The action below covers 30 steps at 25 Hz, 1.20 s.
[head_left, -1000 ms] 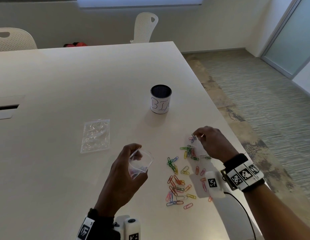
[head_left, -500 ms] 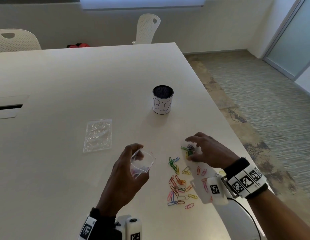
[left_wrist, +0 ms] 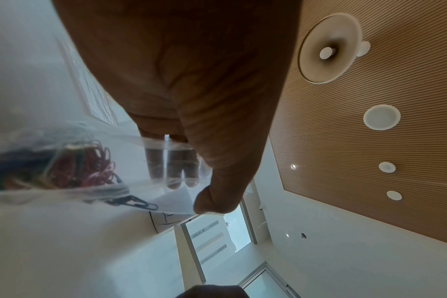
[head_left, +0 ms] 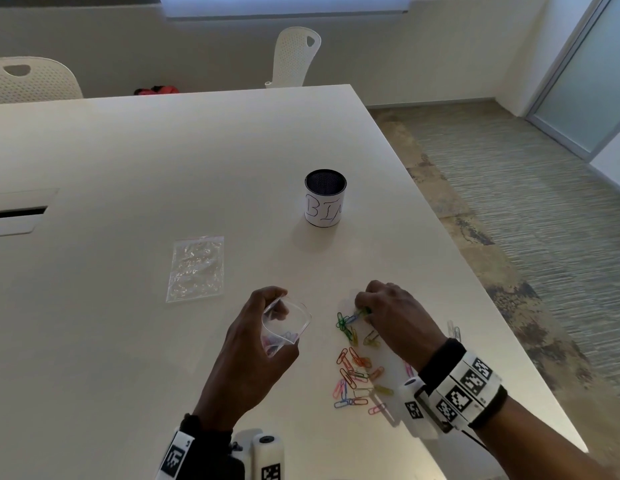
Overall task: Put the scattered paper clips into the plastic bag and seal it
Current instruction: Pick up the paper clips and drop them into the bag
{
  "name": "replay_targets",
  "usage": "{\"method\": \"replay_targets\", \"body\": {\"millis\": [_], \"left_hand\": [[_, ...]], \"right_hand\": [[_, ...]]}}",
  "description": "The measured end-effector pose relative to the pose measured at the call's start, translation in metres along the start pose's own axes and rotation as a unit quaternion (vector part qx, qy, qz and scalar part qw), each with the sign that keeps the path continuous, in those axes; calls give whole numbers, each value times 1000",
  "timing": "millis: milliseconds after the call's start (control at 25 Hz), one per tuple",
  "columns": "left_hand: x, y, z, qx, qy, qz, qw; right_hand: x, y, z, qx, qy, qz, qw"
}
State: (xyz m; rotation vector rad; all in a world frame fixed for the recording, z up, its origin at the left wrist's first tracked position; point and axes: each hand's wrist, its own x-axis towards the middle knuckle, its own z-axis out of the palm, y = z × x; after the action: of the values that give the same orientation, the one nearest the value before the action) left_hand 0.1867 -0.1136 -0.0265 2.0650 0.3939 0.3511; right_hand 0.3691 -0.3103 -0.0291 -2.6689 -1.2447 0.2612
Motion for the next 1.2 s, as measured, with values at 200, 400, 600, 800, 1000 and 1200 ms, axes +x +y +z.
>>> {"method": "replay_targets", "body": {"millis": [200,400,600,800,1000,1200], "left_hand": [[-2,2,0,1,1,1,1000],[-5,3,-2,-8,5,-1,1000],[-5,4,-1,-10,3,-1,1000],[-5,5,0,-2,3,9,1000],[-4,6,1,10,4,16,1000],[-3,8,0,9,-6,2,1000]], "right_hand": [[1,-8,0,-30,7,-14,999],[8,8,-10,38,2,29,999],[6,23,-29,292,18,112,950],[-8,-3,-56,500,2,91,861],[-12,-65,-76,462,-7,-24,887],[1,-101,-62,329,26,-94,939]]}}
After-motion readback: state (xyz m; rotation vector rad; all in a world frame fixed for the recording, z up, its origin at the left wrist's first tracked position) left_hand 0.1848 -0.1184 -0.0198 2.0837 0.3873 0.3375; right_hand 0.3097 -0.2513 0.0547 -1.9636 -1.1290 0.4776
